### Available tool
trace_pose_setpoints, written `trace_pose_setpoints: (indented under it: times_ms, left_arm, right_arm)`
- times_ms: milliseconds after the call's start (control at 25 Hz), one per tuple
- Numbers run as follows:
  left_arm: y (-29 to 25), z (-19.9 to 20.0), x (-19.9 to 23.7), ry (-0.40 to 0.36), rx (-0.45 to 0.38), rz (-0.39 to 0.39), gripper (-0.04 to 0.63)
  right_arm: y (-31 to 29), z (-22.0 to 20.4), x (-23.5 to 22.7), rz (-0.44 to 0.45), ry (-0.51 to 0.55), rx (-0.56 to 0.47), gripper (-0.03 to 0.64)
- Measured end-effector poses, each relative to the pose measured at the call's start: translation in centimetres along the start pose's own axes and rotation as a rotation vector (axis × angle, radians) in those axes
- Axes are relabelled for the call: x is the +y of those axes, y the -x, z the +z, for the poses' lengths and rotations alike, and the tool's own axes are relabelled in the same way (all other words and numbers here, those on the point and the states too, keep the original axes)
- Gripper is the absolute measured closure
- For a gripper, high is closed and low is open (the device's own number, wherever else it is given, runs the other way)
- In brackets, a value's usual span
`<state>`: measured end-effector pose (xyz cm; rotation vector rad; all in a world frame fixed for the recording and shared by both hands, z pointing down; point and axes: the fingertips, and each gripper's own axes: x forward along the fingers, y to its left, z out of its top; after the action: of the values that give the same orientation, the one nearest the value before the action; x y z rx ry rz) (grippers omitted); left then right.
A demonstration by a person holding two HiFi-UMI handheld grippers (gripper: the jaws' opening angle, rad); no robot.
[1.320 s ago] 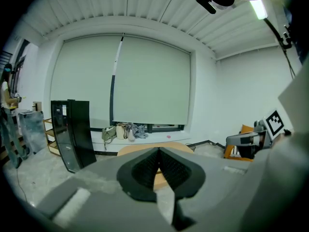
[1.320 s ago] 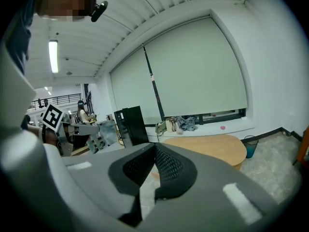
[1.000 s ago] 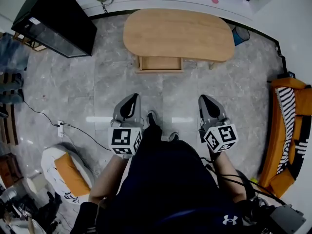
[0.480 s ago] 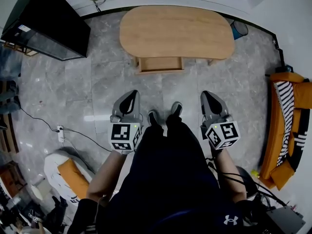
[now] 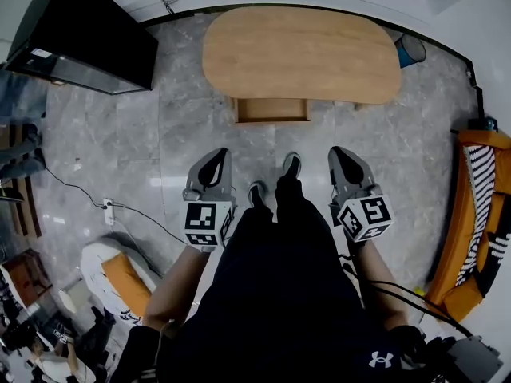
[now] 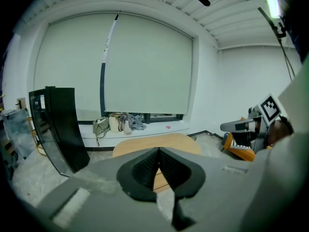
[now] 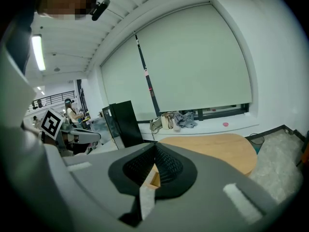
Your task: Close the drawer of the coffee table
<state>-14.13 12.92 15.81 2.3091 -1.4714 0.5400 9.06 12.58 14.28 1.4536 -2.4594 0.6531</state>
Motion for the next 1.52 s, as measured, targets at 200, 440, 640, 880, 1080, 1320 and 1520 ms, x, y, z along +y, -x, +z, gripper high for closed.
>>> trace_pose_setpoints:
  times_ms: [200,440,640,880,1080,1320,1520]
  left_arm:
    - [-4.7,0.6,0.9,-0.058,0.034,0.048,0.594]
    - [-9.2,0.6,2.6,-0.172,0.048,0.107,0.594]
    - [-11.8,-2.1,5.0,-0.193,0.129,0.156,0.594]
    - [-13.6,-6.2,7.2,-0.203,0.227,0.186,0.594]
    - [-16.0,-9.9,8.5,-0.217,0.275,0.174,0.594]
    - [-19.7,-17.6,10.2,-0.196,0.353,0.11,0.594]
    - [-22.7,-22.6,11.3,-0.255,0.402,0.048,0.591]
  right_arm:
    - [-3.1,1.8,-4.7,0.04,-0.006,0.007,0.615]
    - [-7.2,1.5,-11.0,0.052,0.036,0.051,0.615]
    - [-10.2,-0.4,-13.5,0.069,0.077,0.091,0.615]
    - [-13.6,-4.6,-15.9,0.088,0.071,0.14,0.615]
    - [-16.4,-8.5,-17.1,0.105,0.092,0.19,0.614]
    - [-19.2,-13.6,-18.1,0.085,0.107,0.223,0.615]
    - [-20.2,-19.1,-19.6,0.025,0.06,0.284,0.614]
